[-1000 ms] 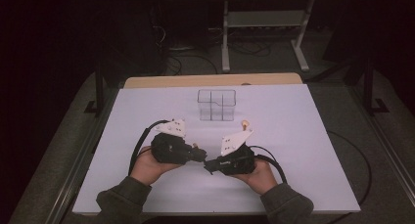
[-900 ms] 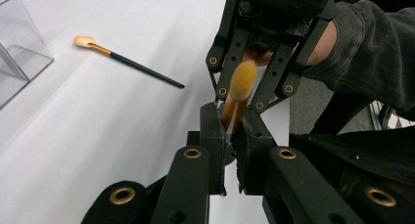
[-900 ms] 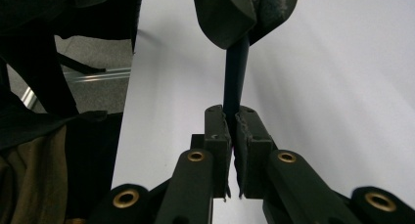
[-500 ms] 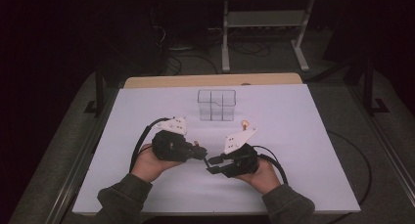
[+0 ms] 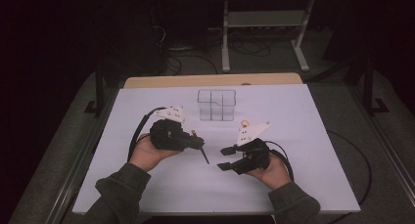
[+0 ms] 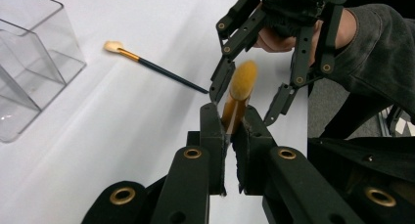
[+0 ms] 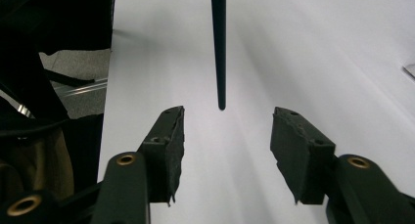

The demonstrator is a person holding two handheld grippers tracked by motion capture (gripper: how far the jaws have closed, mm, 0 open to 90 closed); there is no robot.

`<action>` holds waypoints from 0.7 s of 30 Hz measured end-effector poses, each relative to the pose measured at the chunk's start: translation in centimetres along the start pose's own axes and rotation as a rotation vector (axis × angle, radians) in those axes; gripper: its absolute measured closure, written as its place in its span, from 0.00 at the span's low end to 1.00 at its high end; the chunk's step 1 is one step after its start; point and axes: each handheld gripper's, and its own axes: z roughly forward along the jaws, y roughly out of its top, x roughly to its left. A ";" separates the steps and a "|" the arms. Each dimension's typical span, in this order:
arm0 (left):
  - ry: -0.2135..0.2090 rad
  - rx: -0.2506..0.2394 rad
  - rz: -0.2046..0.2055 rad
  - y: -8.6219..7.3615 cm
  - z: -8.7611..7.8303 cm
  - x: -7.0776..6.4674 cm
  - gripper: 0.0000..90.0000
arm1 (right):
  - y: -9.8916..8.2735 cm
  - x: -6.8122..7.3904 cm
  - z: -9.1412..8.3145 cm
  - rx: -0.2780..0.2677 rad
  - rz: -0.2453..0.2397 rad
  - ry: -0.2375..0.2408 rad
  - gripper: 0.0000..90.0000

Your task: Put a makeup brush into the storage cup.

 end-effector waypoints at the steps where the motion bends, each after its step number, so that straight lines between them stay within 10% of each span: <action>1: 0.003 0.001 -0.001 0.1 0.0 0.1 0.92 | 0.0 -0.1 -0.1 0.000 -0.002 -0.002 0.49; 21: 0.024 0.000 -0.030 2.4 -0.5 3.5 0.92 | -1.6 -1.9 -2.9 -0.031 0.064 -0.045 0.41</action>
